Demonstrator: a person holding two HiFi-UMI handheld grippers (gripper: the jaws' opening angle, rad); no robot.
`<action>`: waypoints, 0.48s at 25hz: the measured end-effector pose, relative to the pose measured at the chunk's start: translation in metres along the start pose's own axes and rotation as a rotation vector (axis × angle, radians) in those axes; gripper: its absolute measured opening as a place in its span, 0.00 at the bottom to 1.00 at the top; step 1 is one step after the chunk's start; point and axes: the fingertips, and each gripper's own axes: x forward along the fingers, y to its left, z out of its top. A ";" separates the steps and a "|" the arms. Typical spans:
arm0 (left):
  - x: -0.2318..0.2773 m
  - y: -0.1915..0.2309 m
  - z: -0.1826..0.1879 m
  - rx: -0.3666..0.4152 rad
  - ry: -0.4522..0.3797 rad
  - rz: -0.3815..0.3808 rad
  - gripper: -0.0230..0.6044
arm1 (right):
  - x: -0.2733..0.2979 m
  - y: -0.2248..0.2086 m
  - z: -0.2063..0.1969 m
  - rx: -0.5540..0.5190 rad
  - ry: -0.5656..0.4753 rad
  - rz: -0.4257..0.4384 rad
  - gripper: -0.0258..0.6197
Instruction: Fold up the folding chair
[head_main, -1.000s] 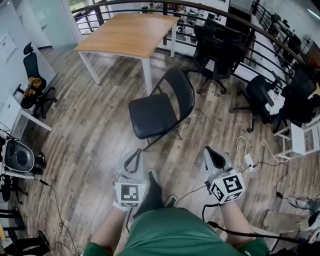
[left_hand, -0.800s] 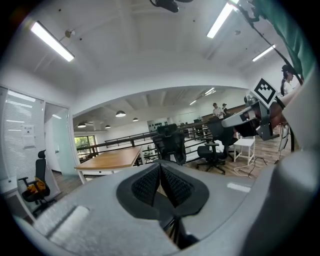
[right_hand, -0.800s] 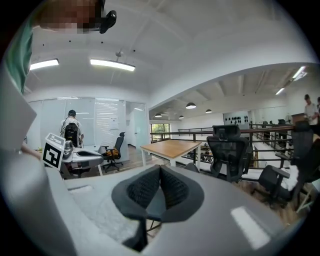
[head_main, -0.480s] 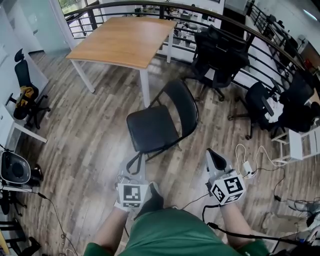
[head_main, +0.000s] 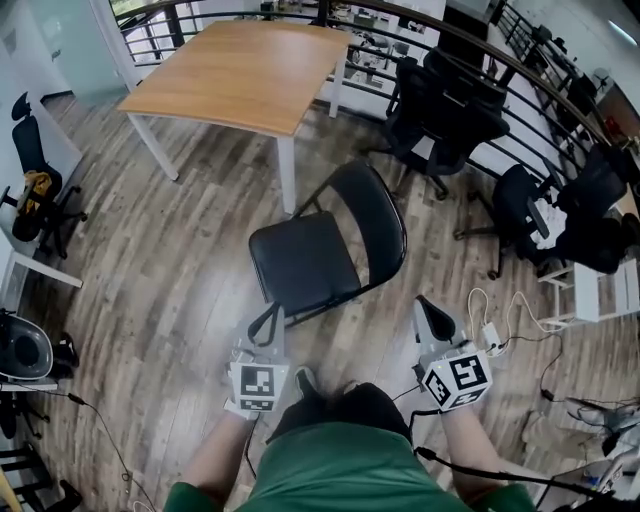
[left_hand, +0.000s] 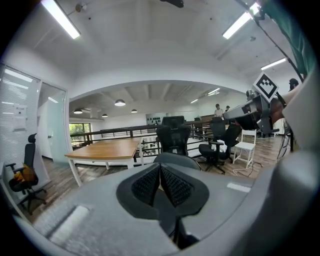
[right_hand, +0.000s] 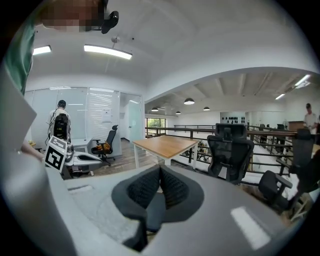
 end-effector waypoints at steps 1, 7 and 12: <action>0.006 0.003 -0.004 -0.008 0.008 -0.002 0.06 | 0.006 -0.004 0.000 -0.005 0.005 0.000 0.04; 0.046 0.015 -0.028 -0.049 0.071 0.009 0.06 | 0.048 -0.038 -0.007 -0.017 0.028 0.026 0.04; 0.083 0.030 -0.052 -0.196 0.149 0.045 0.06 | 0.092 -0.074 -0.011 0.003 0.044 0.050 0.04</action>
